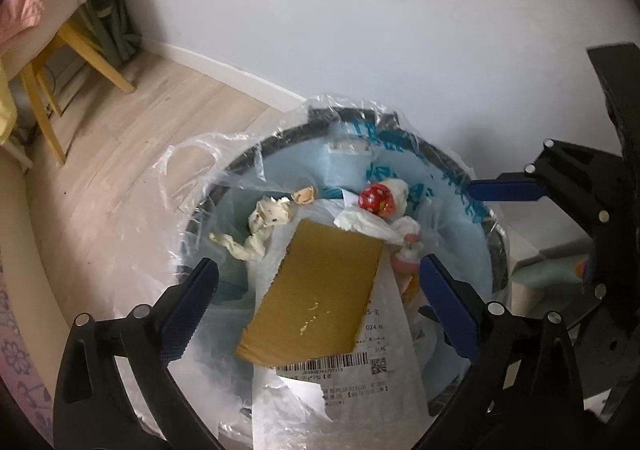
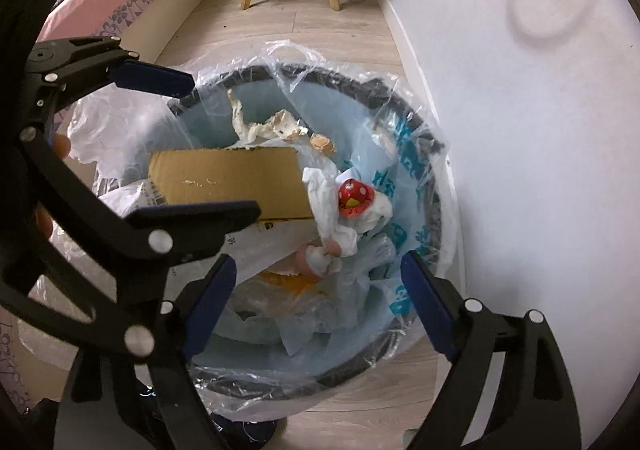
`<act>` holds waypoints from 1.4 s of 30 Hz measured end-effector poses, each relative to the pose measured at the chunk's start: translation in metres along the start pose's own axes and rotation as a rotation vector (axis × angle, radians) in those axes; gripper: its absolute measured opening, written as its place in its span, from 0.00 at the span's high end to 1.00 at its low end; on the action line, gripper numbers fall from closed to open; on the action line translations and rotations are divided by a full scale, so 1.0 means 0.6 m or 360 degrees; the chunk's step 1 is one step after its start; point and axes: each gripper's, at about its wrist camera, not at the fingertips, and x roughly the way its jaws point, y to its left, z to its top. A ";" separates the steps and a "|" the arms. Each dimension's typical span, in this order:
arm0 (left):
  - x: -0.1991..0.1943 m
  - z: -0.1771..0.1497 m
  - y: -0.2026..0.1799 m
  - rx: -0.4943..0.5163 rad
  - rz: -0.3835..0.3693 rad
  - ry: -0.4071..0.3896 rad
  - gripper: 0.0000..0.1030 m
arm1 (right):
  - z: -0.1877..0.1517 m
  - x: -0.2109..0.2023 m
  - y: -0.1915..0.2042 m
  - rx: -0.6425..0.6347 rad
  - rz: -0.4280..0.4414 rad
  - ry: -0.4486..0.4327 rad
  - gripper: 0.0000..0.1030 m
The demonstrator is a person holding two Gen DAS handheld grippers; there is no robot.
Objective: Collect trash
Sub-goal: 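Raise both open tools up from the bin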
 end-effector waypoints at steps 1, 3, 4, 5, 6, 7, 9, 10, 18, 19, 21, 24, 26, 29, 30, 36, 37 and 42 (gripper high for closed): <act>-0.004 0.002 0.001 -0.0023 -0.0011 -0.0004 0.06 | 0.001 -0.004 0.000 0.0001 -0.0003 -0.0002 0.21; -0.015 0.008 0.002 -0.0068 -0.0025 -0.0015 0.06 | -0.001 -0.012 -0.003 0.0014 -0.0009 -0.0007 0.21; -0.020 0.011 0.004 -0.0076 -0.0025 -0.0023 0.06 | -0.001 -0.018 -0.004 0.0018 -0.0014 -0.0010 0.21; -0.027 0.014 0.003 -0.0082 -0.0018 -0.0036 0.06 | -0.001 -0.019 -0.004 0.0018 -0.0014 -0.0010 0.21; -0.032 0.017 0.002 -0.0088 -0.0017 -0.0041 0.06 | -0.001 -0.024 -0.004 0.0021 -0.0019 -0.0012 0.21; -0.036 0.021 0.001 -0.0099 -0.0015 -0.0044 0.06 | -0.001 -0.028 -0.005 0.0024 -0.0026 -0.0013 0.21; -0.044 0.024 -0.001 -0.0132 -0.0014 -0.0050 0.06 | 0.003 -0.033 -0.004 0.0027 -0.0033 -0.0013 0.21; -0.050 0.027 -0.001 -0.0157 -0.0001 -0.0054 0.06 | 0.004 -0.038 -0.003 0.0029 -0.0040 -0.0016 0.21; -0.106 0.046 0.006 -0.0252 0.0088 -0.0140 0.06 | 0.005 -0.077 -0.007 0.0061 -0.0062 -0.0047 0.21; -0.116 0.049 0.006 -0.0262 0.0105 -0.0149 0.06 | 0.005 -0.084 -0.007 0.0060 -0.0068 -0.0053 0.21; -0.128 0.051 0.007 -0.0282 0.0113 -0.0161 0.06 | 0.004 -0.097 -0.006 0.0058 -0.0078 -0.0063 0.21; -0.150 0.052 0.011 -0.0324 0.0127 -0.0169 0.06 | 0.005 -0.119 -0.003 0.0061 -0.0094 -0.0081 0.21; -0.168 0.051 0.013 -0.0350 0.0123 -0.0193 0.06 | 0.006 -0.134 0.001 0.0064 -0.0103 -0.0092 0.21; -0.195 0.047 0.012 -0.0390 0.0106 -0.0247 0.06 | 0.003 -0.154 0.013 0.0065 -0.0115 -0.0099 0.21; -0.202 0.046 0.010 -0.0391 0.0105 -0.0260 0.06 | 0.001 -0.160 0.017 0.0067 -0.0119 -0.0101 0.21; -0.255 0.040 0.005 -0.0413 0.0096 -0.0323 0.06 | -0.010 -0.195 0.040 0.0075 -0.0129 -0.0097 0.21; -0.264 0.039 0.006 -0.0422 0.0098 -0.0327 0.06 | -0.014 -0.201 0.044 0.0076 -0.0132 -0.0096 0.21; -0.294 0.033 0.010 -0.0478 0.0096 -0.0353 0.06 | -0.030 -0.222 0.061 0.0090 -0.0140 -0.0090 0.21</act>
